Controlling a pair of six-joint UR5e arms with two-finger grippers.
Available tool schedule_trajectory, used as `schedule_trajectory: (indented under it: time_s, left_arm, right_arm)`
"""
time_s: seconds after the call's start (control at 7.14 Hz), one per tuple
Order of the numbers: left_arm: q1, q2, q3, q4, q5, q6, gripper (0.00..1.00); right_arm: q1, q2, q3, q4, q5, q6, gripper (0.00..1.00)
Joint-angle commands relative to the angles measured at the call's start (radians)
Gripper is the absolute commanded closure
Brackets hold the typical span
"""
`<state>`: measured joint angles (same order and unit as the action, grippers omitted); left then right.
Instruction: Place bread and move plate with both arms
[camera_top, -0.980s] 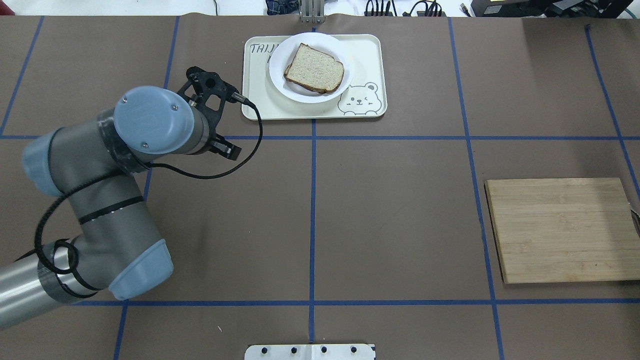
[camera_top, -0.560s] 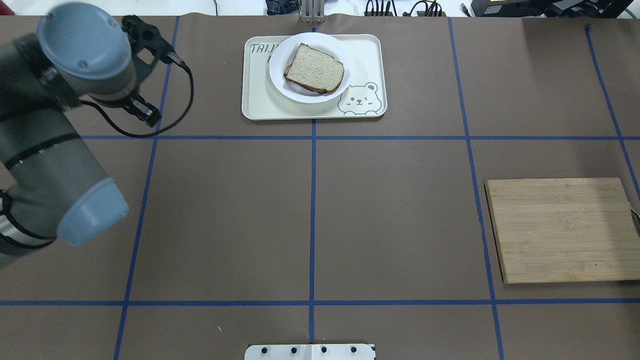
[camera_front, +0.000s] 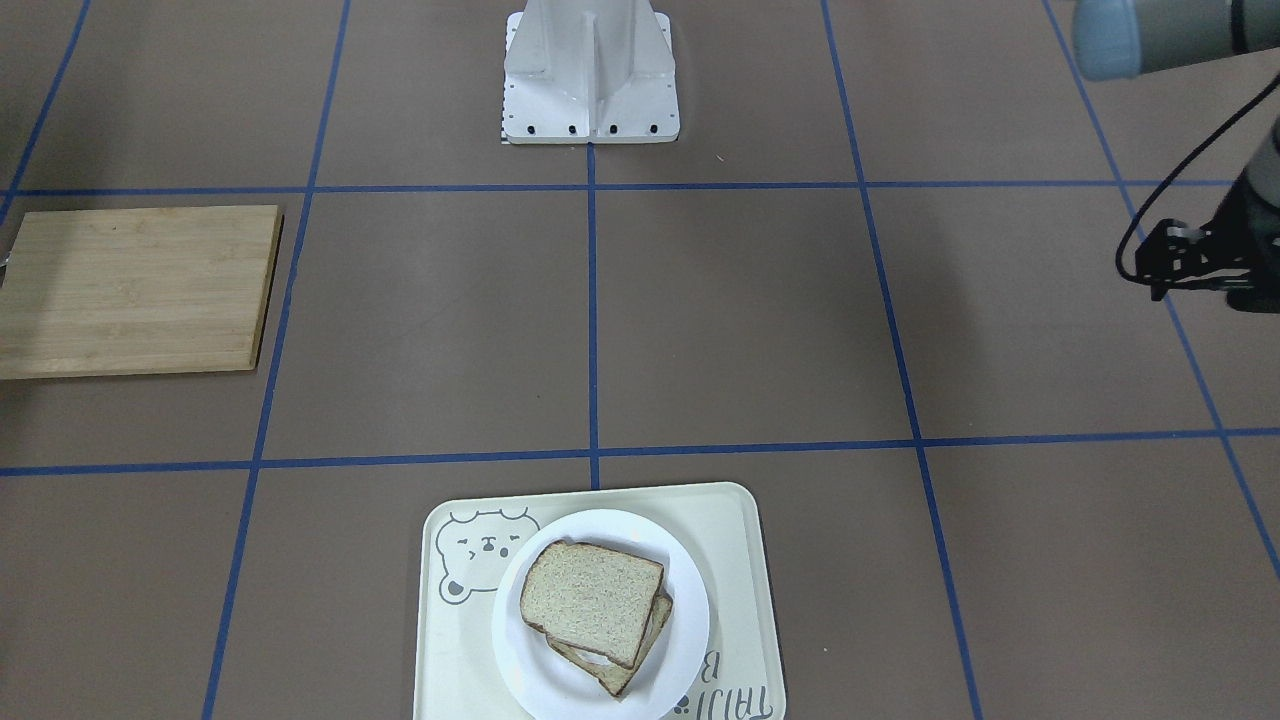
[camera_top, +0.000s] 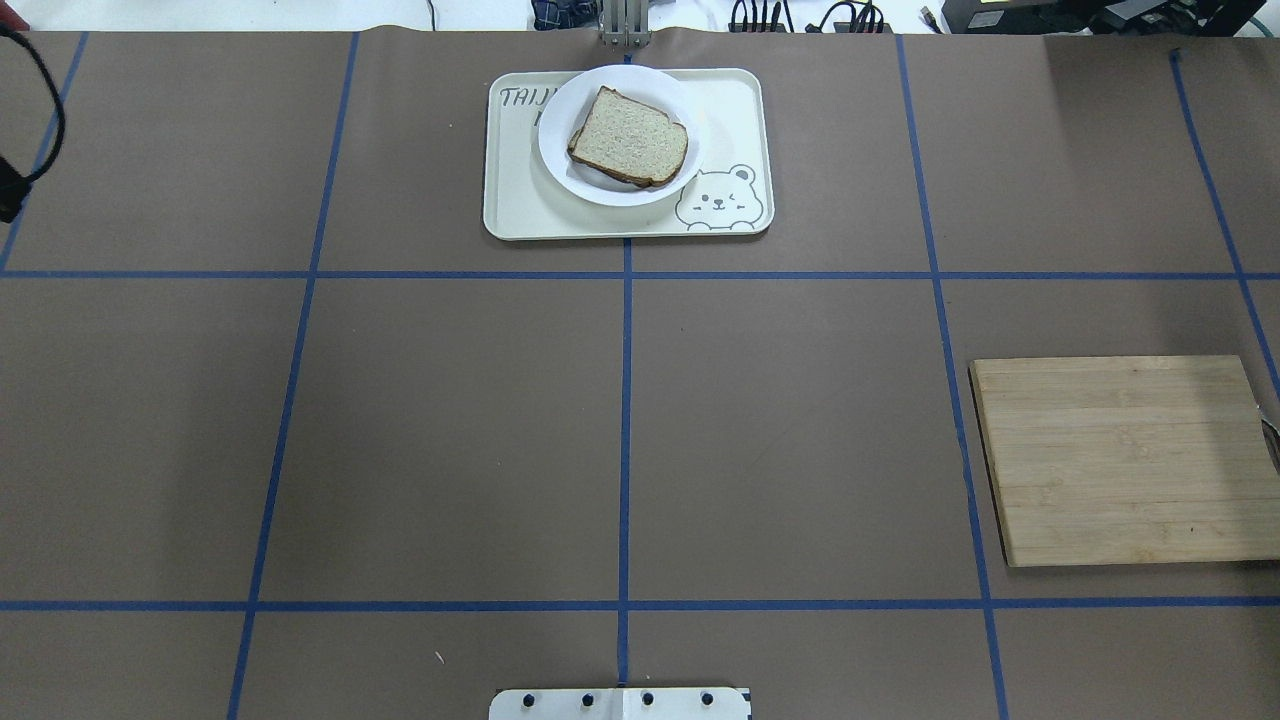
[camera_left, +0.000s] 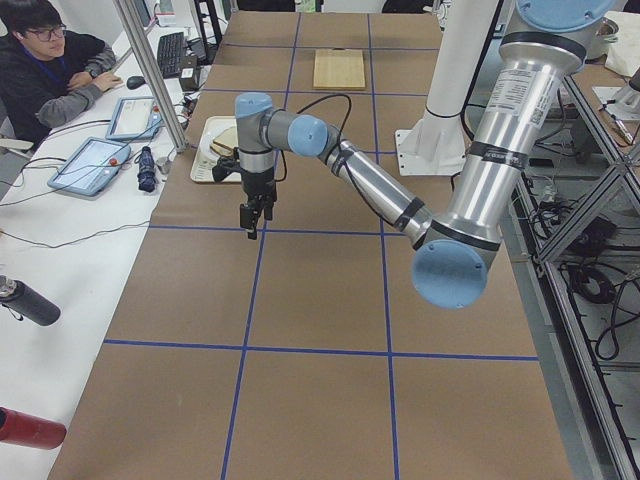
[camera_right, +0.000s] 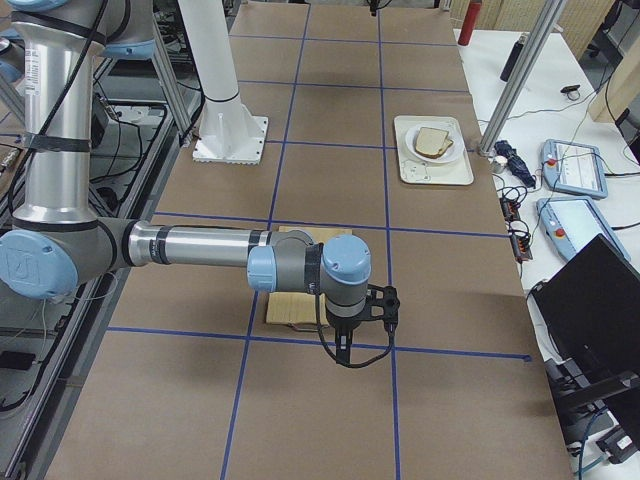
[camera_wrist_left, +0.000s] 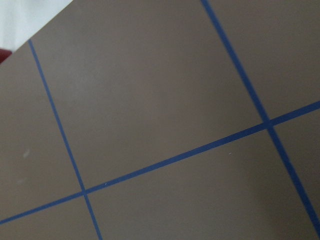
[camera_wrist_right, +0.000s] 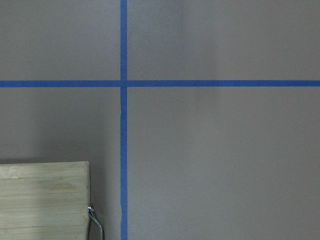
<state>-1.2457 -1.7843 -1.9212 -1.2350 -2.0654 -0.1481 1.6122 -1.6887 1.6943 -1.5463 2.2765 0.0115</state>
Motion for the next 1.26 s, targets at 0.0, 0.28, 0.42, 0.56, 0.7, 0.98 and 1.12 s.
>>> schedule_trajectory:
  time_s: [0.0,0.28,0.42,0.56,0.7,0.98,1.12]
  left_arm:
    - [-0.13,0.271,0.034,-0.374,-0.201,0.021,0.01]
    - [-0.168,0.368,0.044,-0.475,-0.232,0.021,0.01]
    - [-0.175,0.412,0.042,-0.478,-0.237,0.019,0.01]
    - [-0.193,0.416,0.066,-0.48,-0.234,0.025,0.01]
    - [-0.268,0.418,0.065,-0.463,-0.272,0.039,0.01]
    - [-0.282,0.46,0.071,-0.439,-0.386,0.103,0.01]
    - [-0.284,0.474,0.068,-0.434,-0.386,0.12,0.01]
  right_arm:
    - [0.0,-0.011,-0.001,0.0,0.0,-0.027,0.0]
    - [0.0,-0.012,-0.002,-0.002,0.003,-0.082,0.0]
    - [0.0,0.004,0.002,-0.014,0.012,-0.082,0.0]
    - [0.0,0.006,0.004,-0.017,0.012,-0.082,0.0]
    - [0.0,0.011,0.005,-0.024,0.012,-0.082,0.0]
    - [0.0,0.02,0.005,-0.044,0.012,-0.081,0.0]
    - [0.0,0.021,0.005,-0.046,0.012,-0.082,0.0]
